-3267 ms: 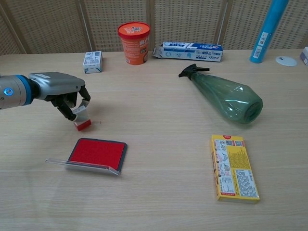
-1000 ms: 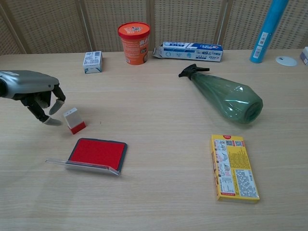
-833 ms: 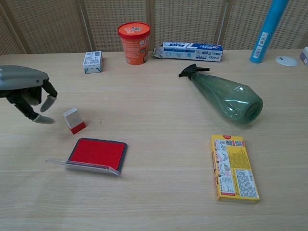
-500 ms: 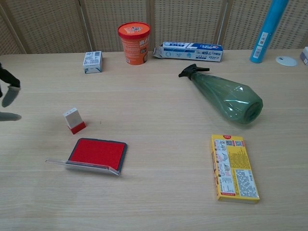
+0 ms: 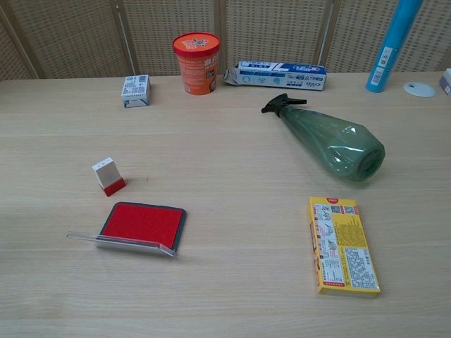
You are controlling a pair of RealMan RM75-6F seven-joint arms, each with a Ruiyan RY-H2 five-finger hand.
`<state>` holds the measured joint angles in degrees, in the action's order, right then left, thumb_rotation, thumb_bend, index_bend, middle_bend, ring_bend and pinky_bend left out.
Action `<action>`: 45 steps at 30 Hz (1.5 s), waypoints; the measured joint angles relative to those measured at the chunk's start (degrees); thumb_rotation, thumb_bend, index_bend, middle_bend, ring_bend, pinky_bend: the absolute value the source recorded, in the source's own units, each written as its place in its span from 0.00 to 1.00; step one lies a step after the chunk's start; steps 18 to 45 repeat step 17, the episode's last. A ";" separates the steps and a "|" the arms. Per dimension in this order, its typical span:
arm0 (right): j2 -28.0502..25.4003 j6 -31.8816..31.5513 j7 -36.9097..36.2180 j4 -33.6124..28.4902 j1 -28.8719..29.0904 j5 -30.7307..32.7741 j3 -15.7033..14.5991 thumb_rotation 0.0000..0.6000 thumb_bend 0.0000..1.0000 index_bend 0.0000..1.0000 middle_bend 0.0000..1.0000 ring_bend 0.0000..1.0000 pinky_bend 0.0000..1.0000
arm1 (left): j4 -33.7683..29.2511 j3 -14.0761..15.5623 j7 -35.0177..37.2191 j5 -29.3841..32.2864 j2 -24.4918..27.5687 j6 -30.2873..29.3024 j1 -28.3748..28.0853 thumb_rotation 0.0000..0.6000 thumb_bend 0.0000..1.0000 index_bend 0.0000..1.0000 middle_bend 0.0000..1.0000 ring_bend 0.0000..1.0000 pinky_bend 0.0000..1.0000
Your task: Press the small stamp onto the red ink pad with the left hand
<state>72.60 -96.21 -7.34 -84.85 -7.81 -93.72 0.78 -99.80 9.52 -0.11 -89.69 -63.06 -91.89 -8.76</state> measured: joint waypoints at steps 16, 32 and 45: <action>-0.58 1.54 0.59 -0.80 1.33 0.72 -0.12 0.99 0.24 0.45 0.40 0.27 0.08 | 0.33 -0.96 -0.23 -2.12 -1.56 -1.37 5.51 0.77 0.20 0.62 0.88 0.76 0.66; -0.54 1.64 0.59 -0.74 1.31 0.96 -0.13 0.99 0.24 0.45 0.40 0.27 0.08 | 0.24 -1.03 -0.37 -2.08 -1.60 -0.84 5.41 0.77 0.20 0.62 0.88 0.76 0.66; -0.54 1.64 0.59 -0.74 1.31 0.96 -0.13 0.99 0.24 0.45 0.40 0.27 0.08 | 0.24 -1.03 -0.37 -2.08 -1.60 -0.84 5.41 0.77 0.20 0.62 0.88 0.76 0.66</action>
